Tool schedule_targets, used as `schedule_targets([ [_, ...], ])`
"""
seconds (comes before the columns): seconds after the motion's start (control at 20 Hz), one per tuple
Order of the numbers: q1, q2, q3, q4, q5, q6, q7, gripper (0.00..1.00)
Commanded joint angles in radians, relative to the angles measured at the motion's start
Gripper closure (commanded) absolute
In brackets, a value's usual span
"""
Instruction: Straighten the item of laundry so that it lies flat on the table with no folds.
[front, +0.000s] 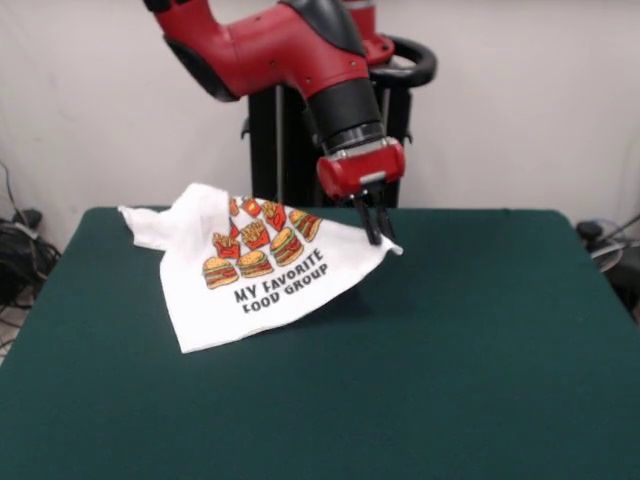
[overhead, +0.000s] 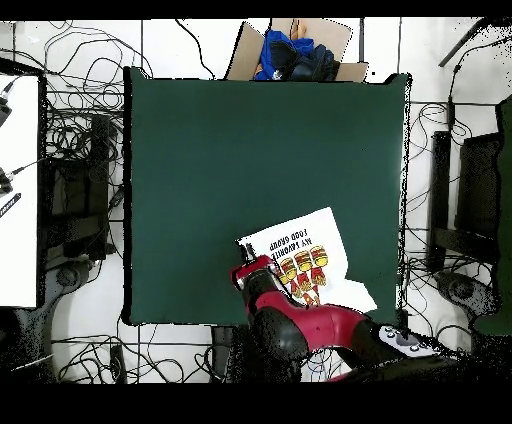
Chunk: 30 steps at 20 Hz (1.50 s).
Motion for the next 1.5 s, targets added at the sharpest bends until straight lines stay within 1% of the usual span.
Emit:
schedule_targets([
  [0.05, 0.066, 0.026, 0.045, -0.048, 0.082, -0.085, 0.276, 1.0],
  [0.1, 0.079, 0.007, 0.035, -0.042, 0.093, -0.104, 0.269, 1.0],
  [0.3, 0.112, -0.068, 0.014, -0.019, 0.117, -0.108, 0.243, 1.0],
  [0.7, 0.172, -0.152, -0.035, -0.031, 0.143, -0.114, 0.212, 1.0],
  [1.05, 0.207, -0.17, -0.075, -0.054, 0.157, -0.116, 0.203, 1.0],
  [1.3, 0.257, -0.166, -0.121, -0.076, 0.192, -0.151, 0.196, 1.0],
  [1.5, 0.267, -0.181, -0.124, -0.082, 0.198, -0.144, 0.202, 1.0],
])
